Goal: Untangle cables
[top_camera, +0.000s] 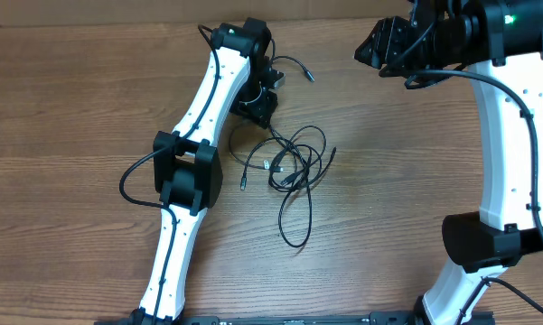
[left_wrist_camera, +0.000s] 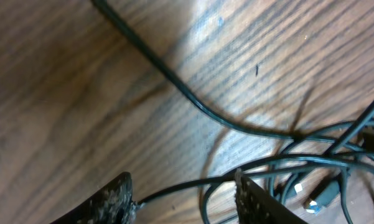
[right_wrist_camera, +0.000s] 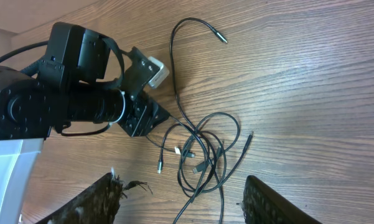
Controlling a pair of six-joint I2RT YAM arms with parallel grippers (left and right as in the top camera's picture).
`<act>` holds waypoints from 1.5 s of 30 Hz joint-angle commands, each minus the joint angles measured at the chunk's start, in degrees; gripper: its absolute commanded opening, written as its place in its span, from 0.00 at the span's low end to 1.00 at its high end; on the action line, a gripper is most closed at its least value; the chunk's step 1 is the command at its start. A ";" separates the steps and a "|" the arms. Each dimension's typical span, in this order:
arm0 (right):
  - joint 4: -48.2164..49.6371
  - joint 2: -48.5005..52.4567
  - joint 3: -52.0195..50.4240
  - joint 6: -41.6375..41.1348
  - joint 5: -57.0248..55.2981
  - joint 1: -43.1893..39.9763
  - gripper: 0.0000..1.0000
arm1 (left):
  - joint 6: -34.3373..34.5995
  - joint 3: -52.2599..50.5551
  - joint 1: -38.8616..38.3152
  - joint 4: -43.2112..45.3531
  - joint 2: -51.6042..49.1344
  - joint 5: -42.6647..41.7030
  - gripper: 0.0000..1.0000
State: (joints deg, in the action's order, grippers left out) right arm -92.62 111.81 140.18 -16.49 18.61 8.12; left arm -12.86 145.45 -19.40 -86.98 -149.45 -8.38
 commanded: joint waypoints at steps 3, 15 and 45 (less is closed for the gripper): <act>0.17 -0.35 0.02 0.26 -0.61 0.00 0.61 | -2.60 -1.62 0.42 3.30 -1.86 0.37 0.63; 0.94 -0.35 0.02 0.24 -0.61 0.00 0.61 | -5.75 -3.02 0.35 -0.39 -1.86 1.29 0.41; 1.68 -0.35 0.02 0.20 0.52 0.02 0.62 | 5.20 16.15 5.86 -9.86 0.09 -9.07 0.04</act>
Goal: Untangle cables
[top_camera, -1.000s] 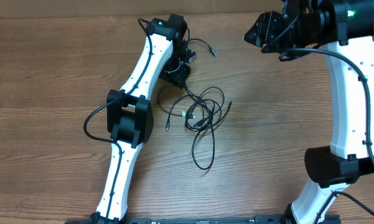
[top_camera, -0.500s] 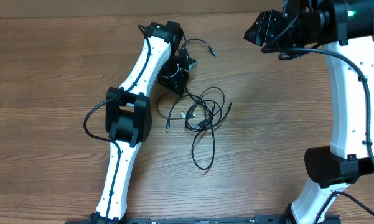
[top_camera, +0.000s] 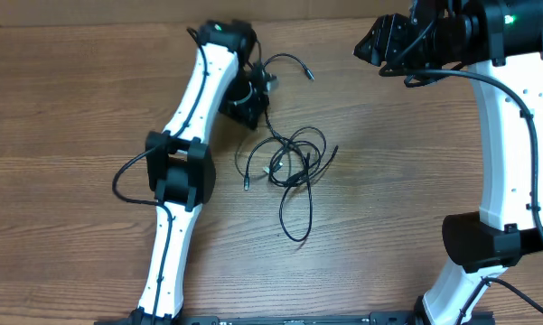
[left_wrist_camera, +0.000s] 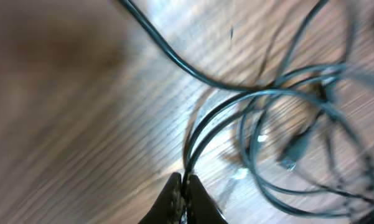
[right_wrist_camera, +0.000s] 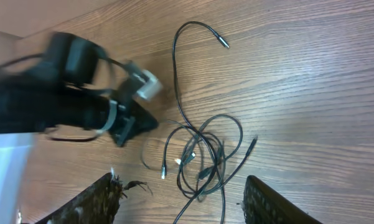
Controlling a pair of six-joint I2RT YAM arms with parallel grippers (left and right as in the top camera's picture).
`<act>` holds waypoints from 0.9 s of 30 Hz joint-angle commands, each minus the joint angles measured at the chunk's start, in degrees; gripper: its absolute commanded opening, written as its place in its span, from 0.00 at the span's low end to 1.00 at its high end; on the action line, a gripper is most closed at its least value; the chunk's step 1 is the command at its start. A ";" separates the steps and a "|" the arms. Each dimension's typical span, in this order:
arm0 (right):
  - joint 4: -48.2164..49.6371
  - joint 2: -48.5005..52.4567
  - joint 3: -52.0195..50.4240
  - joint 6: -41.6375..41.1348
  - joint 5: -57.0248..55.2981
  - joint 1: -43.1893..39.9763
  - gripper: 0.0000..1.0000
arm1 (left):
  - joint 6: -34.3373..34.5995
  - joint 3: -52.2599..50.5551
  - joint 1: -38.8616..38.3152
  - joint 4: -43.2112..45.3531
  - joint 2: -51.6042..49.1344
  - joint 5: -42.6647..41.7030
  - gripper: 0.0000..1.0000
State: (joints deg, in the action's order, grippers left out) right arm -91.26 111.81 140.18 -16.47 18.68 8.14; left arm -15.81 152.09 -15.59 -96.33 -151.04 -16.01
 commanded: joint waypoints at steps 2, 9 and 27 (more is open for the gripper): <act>0.26 -0.35 0.02 0.17 0.90 0.00 0.61 | 11.63 12.83 2.67 -0.48 3.93 -1.62 0.04; -0.07 -0.24 0.02 0.17 2.64 0.04 0.61 | 14.80 19.52 3.02 -0.46 13.94 -1.62 0.04; 0.48 -0.13 0.02 0.20 3.02 0.13 0.62 | -2.73 0.66 4.33 1.40 15.39 -1.07 0.47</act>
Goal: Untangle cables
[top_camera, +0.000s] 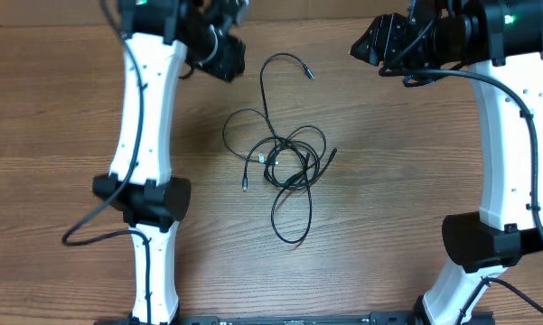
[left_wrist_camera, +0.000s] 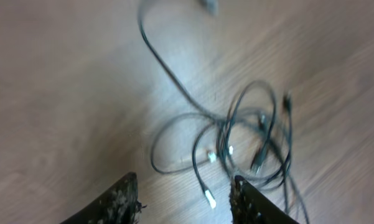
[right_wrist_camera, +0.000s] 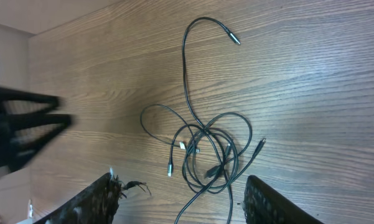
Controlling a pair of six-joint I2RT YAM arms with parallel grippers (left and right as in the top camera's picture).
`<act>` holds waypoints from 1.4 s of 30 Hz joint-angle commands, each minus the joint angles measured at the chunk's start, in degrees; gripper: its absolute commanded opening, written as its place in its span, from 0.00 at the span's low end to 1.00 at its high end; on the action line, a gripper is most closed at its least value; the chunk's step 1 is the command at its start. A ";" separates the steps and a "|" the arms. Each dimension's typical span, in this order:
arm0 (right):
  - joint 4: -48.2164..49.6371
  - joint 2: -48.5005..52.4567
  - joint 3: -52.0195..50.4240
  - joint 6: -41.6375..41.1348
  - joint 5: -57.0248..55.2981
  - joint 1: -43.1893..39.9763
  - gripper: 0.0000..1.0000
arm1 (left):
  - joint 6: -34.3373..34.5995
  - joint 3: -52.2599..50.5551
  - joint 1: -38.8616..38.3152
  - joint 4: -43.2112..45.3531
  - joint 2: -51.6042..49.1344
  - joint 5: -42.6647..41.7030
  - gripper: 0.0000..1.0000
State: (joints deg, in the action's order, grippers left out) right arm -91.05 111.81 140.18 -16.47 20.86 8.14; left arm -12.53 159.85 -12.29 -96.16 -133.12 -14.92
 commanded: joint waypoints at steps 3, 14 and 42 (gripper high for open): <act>0.28 -0.13 0.02 0.22 0.81 0.13 0.62 | -7.65 -13.97 2.03 5.84 -2.54 -4.04 0.57; 0.46 -0.13 0.02 0.22 0.61 0.13 0.63 | -10.69 -35.08 2.29 21.11 -2.54 -5.92 0.74; 2.93 -0.13 0.02 0.20 4.33 0.15 0.63 | 14.01 -2.86 2.58 14.78 21.92 -5.44 0.04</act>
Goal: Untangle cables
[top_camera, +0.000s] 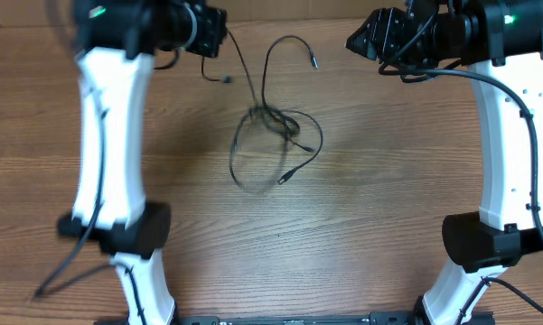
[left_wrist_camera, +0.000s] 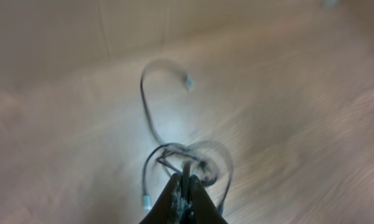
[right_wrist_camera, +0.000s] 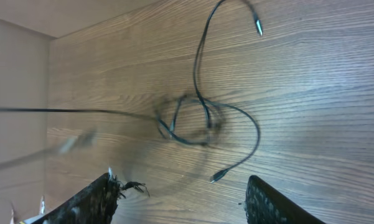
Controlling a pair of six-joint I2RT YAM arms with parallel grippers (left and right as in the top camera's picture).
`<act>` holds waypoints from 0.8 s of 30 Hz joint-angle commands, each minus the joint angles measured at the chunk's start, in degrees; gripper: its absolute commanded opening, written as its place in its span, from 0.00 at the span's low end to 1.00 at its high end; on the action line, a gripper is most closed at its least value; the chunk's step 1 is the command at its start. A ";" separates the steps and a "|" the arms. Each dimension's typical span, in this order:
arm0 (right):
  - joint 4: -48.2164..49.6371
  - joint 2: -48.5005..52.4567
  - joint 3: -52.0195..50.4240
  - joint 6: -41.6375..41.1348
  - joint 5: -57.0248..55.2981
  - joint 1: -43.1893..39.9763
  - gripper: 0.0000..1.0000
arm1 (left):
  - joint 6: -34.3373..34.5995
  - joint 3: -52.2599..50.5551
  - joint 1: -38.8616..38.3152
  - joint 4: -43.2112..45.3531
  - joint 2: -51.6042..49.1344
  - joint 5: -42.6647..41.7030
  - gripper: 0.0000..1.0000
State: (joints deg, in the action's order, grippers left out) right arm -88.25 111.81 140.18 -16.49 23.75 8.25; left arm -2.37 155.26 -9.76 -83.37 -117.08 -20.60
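Note:
A tangle of thin black cables (top_camera: 273, 135) lies mid-table, blurred. One strand runs taut from it up and left to my left gripper (top_camera: 215, 34), raised at the back left. The left wrist view shows this gripper (left_wrist_camera: 184, 182) shut on that cable, the tangle (left_wrist_camera: 190, 160) below it and a free plug end (left_wrist_camera: 190, 81) farther off. My right gripper (top_camera: 372, 36) hangs open at the back right, high over the table. Its view (right_wrist_camera: 179, 182) shows the tangle (right_wrist_camera: 190, 121), an arched cable end (right_wrist_camera: 258, 26) and a loose plug (right_wrist_camera: 216, 177).
The wooden table (top_camera: 416, 181) carries nothing else. The left arm's white links (top_camera: 108, 135) rise along the left side. The right arm's white link (top_camera: 510, 135) stands along the right side.
My left gripper was open, high above the tangle; now it is shut on a cable strand drawn taut. The tangle has shifted toward the back and changed shape. The right gripper stays put.
My left gripper was first low at the tangle, open around a strand. Then it was shut on the strand, a little farther back. Then it was open and raised at the back left, the cables lying loose. Now it holds a strand taut from high up.

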 commanded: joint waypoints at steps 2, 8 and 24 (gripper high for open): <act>-0.04 -0.13 0.02 0.22 1.53 0.04 0.64 | 5.27 1.73 0.26 3.93 8.52 0.22 0.04; -0.28 -0.13 0.02 0.26 3.37 1.14 0.63 | 8.59 1.73 0.48 11.08 16.24 0.31 0.04; -0.85 2.91 0.02 16.04 10.82 10.88 0.58 | 22.29 1.66 1.60 13.33 19.58 4.61 0.04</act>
State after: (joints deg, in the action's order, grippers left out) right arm -88.82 112.99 140.18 -9.32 27.97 17.85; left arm 15.16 156.53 -9.32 -70.41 -97.93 -17.37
